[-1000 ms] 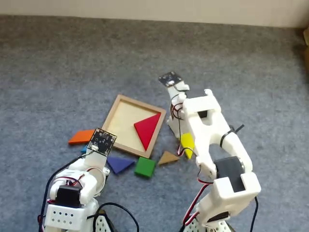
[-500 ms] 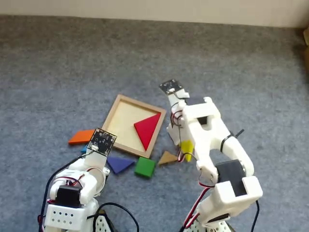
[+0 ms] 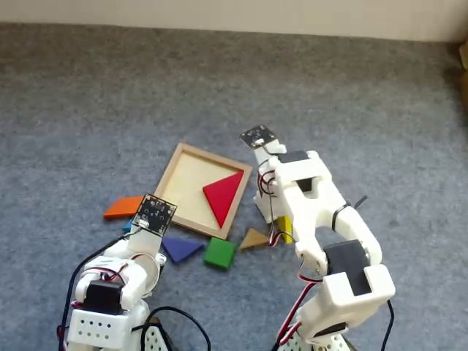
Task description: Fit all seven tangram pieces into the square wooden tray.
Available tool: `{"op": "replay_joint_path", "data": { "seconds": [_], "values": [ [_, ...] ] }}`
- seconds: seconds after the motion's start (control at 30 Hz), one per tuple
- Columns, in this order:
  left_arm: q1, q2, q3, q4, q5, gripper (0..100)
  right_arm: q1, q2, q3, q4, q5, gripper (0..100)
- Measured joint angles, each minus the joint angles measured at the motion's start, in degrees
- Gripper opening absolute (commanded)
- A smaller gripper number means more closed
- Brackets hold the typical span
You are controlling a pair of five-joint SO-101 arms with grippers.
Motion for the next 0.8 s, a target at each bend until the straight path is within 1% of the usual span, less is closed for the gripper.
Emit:
{"op": "replay_joint_path", "data": {
  "seconds": [0.07, 0.2, 0.3, 0.43, 0.57, 0.7, 0.8],
  "values": [
    [0.0, 0.0, 0.0, 0.0, 0.0, 1, 0.1, -0.4, -0.1, 0.0, 0.0, 7.3],
    [0.0, 0.0, 0.0, 0.0, 0.0, 1, -0.1, -1.4, 0.1, 2.1, 3.5, 0.4],
    [0.0, 0.0, 0.0, 0.0, 0.0, 1, -0.6, -4.2, 0.3, 4.4, 4.2, 0.5],
    [0.0, 0.0, 0.0, 0.0, 0.0, 1, -0.7, -10.6, 0.5, 4.8, 4.7, 0.5],
    [0.0, 0.0, 0.0, 0.0, 0.0, 1, -3.7, -15.4, 0.5, 5.0, 5.3, 0.5],
    [0.0, 0.0, 0.0, 0.0, 0.0, 1, -6.8, -16.2, 0.5, 4.4, 10.2, 0.5],
    [0.0, 0.0, 0.0, 0.0, 0.0, 1, -8.3, -16.2, 0.5, -1.4, 14.3, 0.5]
  ]
}}
